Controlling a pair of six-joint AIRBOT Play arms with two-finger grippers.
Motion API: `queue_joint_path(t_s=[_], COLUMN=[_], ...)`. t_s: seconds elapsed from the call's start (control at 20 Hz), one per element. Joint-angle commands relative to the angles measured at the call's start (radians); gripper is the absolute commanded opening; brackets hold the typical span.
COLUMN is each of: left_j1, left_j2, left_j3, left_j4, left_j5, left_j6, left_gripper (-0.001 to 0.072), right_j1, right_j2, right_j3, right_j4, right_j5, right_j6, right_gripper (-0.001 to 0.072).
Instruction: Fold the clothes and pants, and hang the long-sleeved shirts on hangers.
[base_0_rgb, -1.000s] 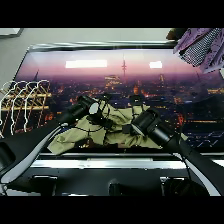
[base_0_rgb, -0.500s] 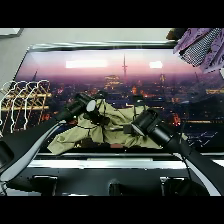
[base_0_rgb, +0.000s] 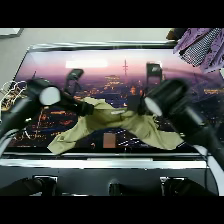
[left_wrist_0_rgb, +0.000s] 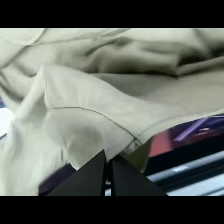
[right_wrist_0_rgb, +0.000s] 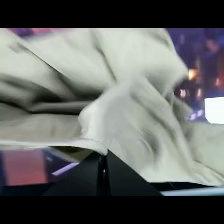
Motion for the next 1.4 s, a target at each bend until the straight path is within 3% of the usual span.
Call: queue_joint_path(t_s=[0.0, 0.3, 0.45, 0.6, 0.7, 0.8, 0.95, 1.0, 1.1, 1.15, 1.2, 1.3, 1.35], left_j1=[0.003, 0.003, 0.004, 0.005, 0.005, 0.005, 0.005, 0.005, 0.008, 0.018, 0.042, 0.129, 0.192], left_j2=[0.166, 0.295, 0.269, 0.170, 0.087, 0.004, -0.108, -0.138, -0.167, -0.163, -0.148, -0.079, -0.031], left_j3=[0.001, 0.000, -0.023, -0.094, -0.134, -0.145, -0.145, -0.145, -0.145, -0.144, -0.142, -0.144, -0.145], left_j4=[0.001, 0.000, 0.009, 0.018, 0.018, 0.017, -0.055, -0.089, -0.123, -0.126, -0.128, -0.129, -0.129], left_j5=[-0.031, -0.163, -0.160, -0.123, -0.060, 0.002, 0.095, 0.123, 0.173, 0.183, 0.177, 0.129, 0.092], left_j6=[-0.089, -0.177, -0.179, -0.219, -0.219, -0.225, -0.203, -0.187, -0.187, -0.187, -0.171, -0.087, -0.053], left_gripper=[0.0028, 0.0028, 0.0027, 0.0027, 0.0027, 0.0028, 0.0036, 0.0101, 0.0419, 0.0483, 0.0485, 0.0640, 0.0639], right_j1=[0.033, 0.203, 0.203, 0.190, 0.165, 0.112, 0.013, -0.006, -0.019, -0.019, -0.019, -0.019, -0.019], right_j2=[0.007, 0.005, -0.024, -0.040, -0.040, -0.040, -0.062, -0.079, -0.100, -0.101, -0.100, -0.098, -0.093], right_j3=[0.217, 0.350, 0.323, 0.103, -0.108, -0.277, -0.375, -0.375, -0.375, -0.375, -0.375, -0.374, -0.374], right_j4=[-0.003, -0.062, -0.160, -0.238, -0.230, -0.150, 0.085, 0.117, 0.125, 0.125, 0.129, 0.140, 0.146], right_j5=[0.085, 0.242, 0.238, 0.097, -0.012, -0.182, -0.408, -0.426, -0.438, -0.440, -0.436, -0.407, -0.398], right_j6=[-0.027, 0.042, 0.002, -0.009, 0.092, 0.200, 0.201, 0.176, 0.156, 0.148, 0.137, 0.134, 0.120], right_gripper=[0.0032, 0.0031, 0.0032, 0.0031, 0.0032, 0.0032, 0.0032, 0.0032, 0.0032, 0.0032, 0.0032, 0.0032, 0.0032])
